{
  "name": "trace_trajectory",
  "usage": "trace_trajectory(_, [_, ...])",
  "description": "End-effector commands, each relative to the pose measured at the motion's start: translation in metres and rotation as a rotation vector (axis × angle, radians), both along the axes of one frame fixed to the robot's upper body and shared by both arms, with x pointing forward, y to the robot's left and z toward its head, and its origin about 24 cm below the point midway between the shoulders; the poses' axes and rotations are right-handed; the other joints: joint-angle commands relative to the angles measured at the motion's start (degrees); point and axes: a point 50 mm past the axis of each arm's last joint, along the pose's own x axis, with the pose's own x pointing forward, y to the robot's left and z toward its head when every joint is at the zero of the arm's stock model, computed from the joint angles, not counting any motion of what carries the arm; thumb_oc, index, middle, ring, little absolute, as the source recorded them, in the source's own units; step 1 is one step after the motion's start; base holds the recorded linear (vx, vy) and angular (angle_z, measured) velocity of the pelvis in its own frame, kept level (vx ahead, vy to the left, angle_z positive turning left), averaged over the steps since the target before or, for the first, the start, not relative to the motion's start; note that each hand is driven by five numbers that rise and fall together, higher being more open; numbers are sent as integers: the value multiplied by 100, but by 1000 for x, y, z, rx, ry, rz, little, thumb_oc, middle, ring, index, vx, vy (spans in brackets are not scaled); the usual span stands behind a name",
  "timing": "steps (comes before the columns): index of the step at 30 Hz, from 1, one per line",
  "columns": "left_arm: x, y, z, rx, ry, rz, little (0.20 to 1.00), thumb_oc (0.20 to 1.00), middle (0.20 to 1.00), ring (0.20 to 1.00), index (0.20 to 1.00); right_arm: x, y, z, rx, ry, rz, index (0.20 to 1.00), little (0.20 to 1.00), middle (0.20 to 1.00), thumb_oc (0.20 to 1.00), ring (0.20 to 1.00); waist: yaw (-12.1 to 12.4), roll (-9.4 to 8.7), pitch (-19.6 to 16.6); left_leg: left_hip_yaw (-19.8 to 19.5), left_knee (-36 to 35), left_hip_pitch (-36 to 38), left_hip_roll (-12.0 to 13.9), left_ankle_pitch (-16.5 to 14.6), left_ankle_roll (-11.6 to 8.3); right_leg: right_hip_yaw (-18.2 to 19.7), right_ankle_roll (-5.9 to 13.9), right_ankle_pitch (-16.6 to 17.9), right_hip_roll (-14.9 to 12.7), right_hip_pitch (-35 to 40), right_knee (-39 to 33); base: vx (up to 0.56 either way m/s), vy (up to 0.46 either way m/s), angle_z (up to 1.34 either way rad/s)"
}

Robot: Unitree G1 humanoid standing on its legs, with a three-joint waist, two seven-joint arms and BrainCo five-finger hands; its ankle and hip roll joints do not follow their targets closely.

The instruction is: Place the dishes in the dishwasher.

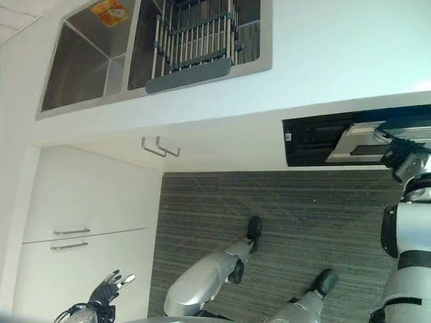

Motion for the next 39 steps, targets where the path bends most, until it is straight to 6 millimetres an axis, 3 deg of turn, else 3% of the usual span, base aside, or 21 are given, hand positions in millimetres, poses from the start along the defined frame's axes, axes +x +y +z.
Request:
trace_trajectory(1, [-20,17,1,50,26,-6,1000,1000,1000,1000,1000,14,11,79,-197,-350,114,1000,1000,1000,1000,1000,259,124,-126,72,-40,33,165,-169,-585,442,-69,-118,-427,-33,641,-84,-22,-22])
trace_trajectory(5, [-31,25,2,53,-16,45,1000,1000,1000,1000,1000,11,35,30,-180,-359,175,1000,1000,1000,1000,1000,42,-214,-61,266,-56,139,274,-259,-558,518,-50,9,-339,13,536,-56,14,-31])
trace_trajectory(6, [-29,28,8,57,-79,46,1000,1000,1000,1000,1000,1,47,-3,-180,-330,210,1000,1000,1000,1000,1000,-74,-436,-61,360,-69,220,339,-338,-523,566,-46,71,-286,28,490,-73,46,-32])
trace_trajectory(7, [-27,28,10,53,-101,37,1000,1000,1000,1000,1000,-3,51,-14,-182,-320,207,1000,1000,1000,1000,1000,-115,-522,-75,398,-74,257,359,-377,-508,578,-45,97,-266,43,471,-84,151,-24])
trace_trajectory(9, [-29,26,11,19,-147,41,1000,1000,1000,1000,1000,-26,72,-67,-114,-270,228,1000,1000,1000,1000,1000,-284,-840,-252,541,-103,512,436,-548,-446,645,-32,181,-161,146,438,-7,260,-38])
trace_trajectory(10, [-30,22,11,26,-148,-37,1000,1000,1000,1000,1000,-43,87,-107,-37,-195,247,1000,1000,1000,1000,1000,-395,-1028,-430,574,-103,753,448,-674,-387,701,-21,271,-101,187,561,47,257,-42])
trace_trajectory(12, [-31,16,9,10,-140,-82,1000,1000,1000,1000,1000,-61,96,-138,45,-126,253,1000,1000,1000,1000,1000,-473,-1156,-594,542,-103,917,420,-757,-303,810,-24,280,6,236,708,101,180,-45])
trace_trajectory(14, [-16,5,4,-17,-107,-91,1000,1000,1000,1000,1000,-94,123,-195,136,48,325,1000,1000,1000,1000,1000,-644,-1413,-893,457,-103,1268,423,-865,-180,1003,-28,416,146,253,1383,220,128,-10])
trace_trajectory(17, [3,-1,3,-18,-79,-131,1000,1000,1000,1000,1000,-121,143,-229,219,167,361,1000,1000,1000,1000,1000,-865,-1465,-1153,235,-103,1496,449,-889,-101,1475,-154,297,554,109,1991,163,18,-5])
trace_trajectory(19, [15,0,4,-22,-78,-142,1000,1000,1000,1000,1000,-135,149,-246,262,233,371,1000,1000,1000,1000,1000,-988,-1474,-1221,177,-103,1651,445,-944,-83,1547,-212,204,703,53,1753,64,-94,-10])
trace_trajectory(22, [32,6,8,-35,-88,-98,1000,1000,1000,1000,1000,-155,156,-269,254,362,412,1000,1000,1000,1000,1000,-1150,-1494,-1295,260,-103,1985,455,-1156,-100,1542,-171,427,681,-225,1212,34,-231,-23])
trace_trajectory(25, [32,2,1,-60,-74,-57,1000,1000,1000,1000,1000,-179,159,-287,288,466,411,1000,1000,1000,1000,1000,-1146,-1519,-1489,336,-103,2125,560,-1201,-184,1482,-220,141,830,223,661,22,-301,-9])
trace_trajectory(28, [23,-5,-7,-93,-45,-44,1000,1000,1000,1000,1000,-192,164,-296,292,535,453,1000,1000,1000,1000,1000,-1131,-1557,-1666,592,-103,2259,702,-1206,-326,1269,-205,70,875,631,201,53,-250,38])
trace_trajectory(31, [12,-12,-15,-134,-7,-34,1000,1000,1000,1000,1000,-203,168,-301,294,587,475,1000,1000,1000,1000,1000,-1181,-1533,-1778,837,-103,2329,876,-1157,-484,1195,-345,-108,1001,876,50,66,-199,4])
trace_trajectory(34, [5,-25,-23,-185,42,-32,1000,1000,1000,1000,1000,-216,169,-306,272,646,508,1000,1000,1000,1000,1000,-1238,-1450,-1796,1210,-103,2256,1128,-837,-717,1002,-448,-245,1065,977,8,-31,-127,16])
trace_trajectory(35, [6,-26,-23,-189,44,-34,1000,1000,1000,1000,1000,-216,168,-306,272,647,504,1000,1000,1000,1000,1000,-1243,-1451,-1785,1238,-58,2255,1113,-832,-717,981,-450,-248,1061,991,8,-91,-2,31])
trace_trajectory(37, [13,-32,-24,-235,35,-18,1000,1000,1000,1000,1000,-217,162,-305,284,648,461,1000,1000,1000,1000,1000,-1324,-1557,-1735,1490,593,2190,1058,-1159,-604,801,-482,-231,923,1029,8,-118,51,62])
trace_trajectory(39, [18,-40,-25,-254,26,-17,1000,1000,1000,1000,1000,-217,158,-305,313,619,401,1000,1000,1000,1000,1000,-1403,-1523,-1736,1502,243,2396,1009,-1124,-544,764,-465,-202,954,1077,32,-48,119,67])
